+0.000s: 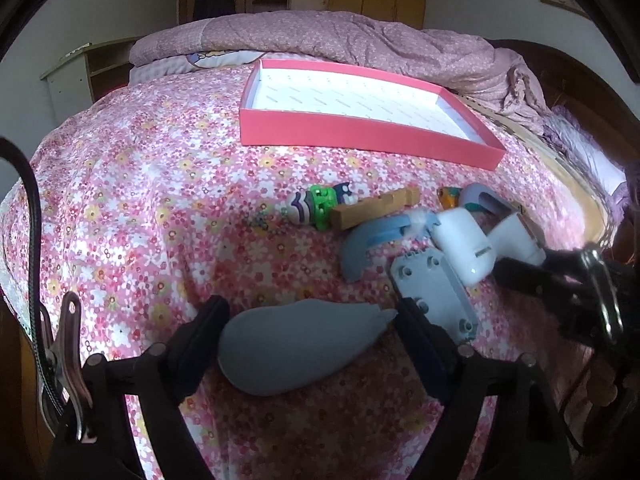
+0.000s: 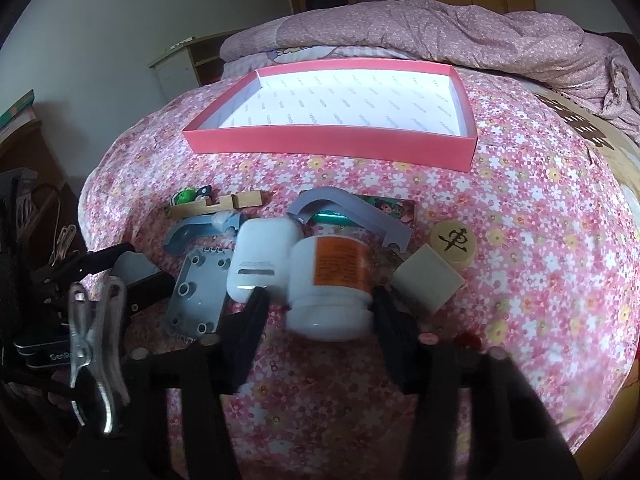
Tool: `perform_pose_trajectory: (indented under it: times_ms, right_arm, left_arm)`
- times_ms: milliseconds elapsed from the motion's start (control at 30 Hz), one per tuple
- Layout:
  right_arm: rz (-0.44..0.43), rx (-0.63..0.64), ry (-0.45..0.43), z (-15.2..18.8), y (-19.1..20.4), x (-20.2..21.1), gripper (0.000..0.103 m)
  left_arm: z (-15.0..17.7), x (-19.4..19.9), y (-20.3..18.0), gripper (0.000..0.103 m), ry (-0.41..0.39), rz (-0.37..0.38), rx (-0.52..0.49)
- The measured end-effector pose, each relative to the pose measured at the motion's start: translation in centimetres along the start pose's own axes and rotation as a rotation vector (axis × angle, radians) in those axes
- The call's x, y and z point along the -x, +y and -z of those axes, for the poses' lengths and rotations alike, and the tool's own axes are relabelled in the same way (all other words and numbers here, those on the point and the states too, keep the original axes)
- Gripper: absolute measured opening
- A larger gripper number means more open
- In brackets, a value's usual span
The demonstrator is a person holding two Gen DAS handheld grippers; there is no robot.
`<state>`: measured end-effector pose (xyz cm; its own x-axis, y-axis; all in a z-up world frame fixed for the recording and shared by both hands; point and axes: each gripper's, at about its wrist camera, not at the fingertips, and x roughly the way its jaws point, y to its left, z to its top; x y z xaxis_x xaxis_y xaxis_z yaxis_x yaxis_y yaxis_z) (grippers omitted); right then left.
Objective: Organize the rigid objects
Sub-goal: 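Close the left tool on the grey-blue pad while the right tool grasps the orange-labelled jar, then carry the pad and jar to the pink tray, lowering the pad inside with the left tool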
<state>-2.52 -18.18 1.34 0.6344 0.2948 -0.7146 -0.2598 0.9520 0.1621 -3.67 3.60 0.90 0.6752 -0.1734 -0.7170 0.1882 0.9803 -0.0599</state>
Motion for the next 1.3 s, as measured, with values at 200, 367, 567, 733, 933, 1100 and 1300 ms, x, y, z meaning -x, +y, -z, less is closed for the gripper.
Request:
perform_pose_trajectory:
  times_ms: [200,367,567,733,933,1100,1300]
  right_arm:
    - [-0.012,-0.013,-0.007,0.2,-0.3,0.4,0.043]
    - [-0.009,-0.016,-0.025,0.3,-0.4,1.0,0.042]
    - [-0.011,-0.027,-0.048,0.2,-0.8,1.7,0.042]
    - [-0.014,-0.022,-0.071,-0.2,-0.7,2.4,0.042]
    - [-0.012,0.000,-0.100,-1.5,-0.5,3.2,0.042]
    - [-0.006,0.001,-0.115,-3.1,-1.0,3.4,0.042]
    - [0.034,0.011,-0.142,-5.7,-2.0,3.1,0.042]
  left_arm:
    - [0.1,0.7,0.1,0.088,-0.005,0.017,0.001]
    - [-0.2,1.5,0.4,0.088,-0.028,0.010,0.010]
    - [-0.9,2.0,0.8,0.088,-0.043,0.008,0.020]
    - [-2.2,2.6,0.6,0.088,-0.069,0.009,0.006]
    - [-5.3,3.1,0.3,0.088,-0.115,0.029,-0.007]
    - [-8.2,3.0,-0.5,0.088,-0.158,0.016,-0.056]
    - [-11.1,1.7,-1.3,0.088,-0.177,0.011,-0.086]
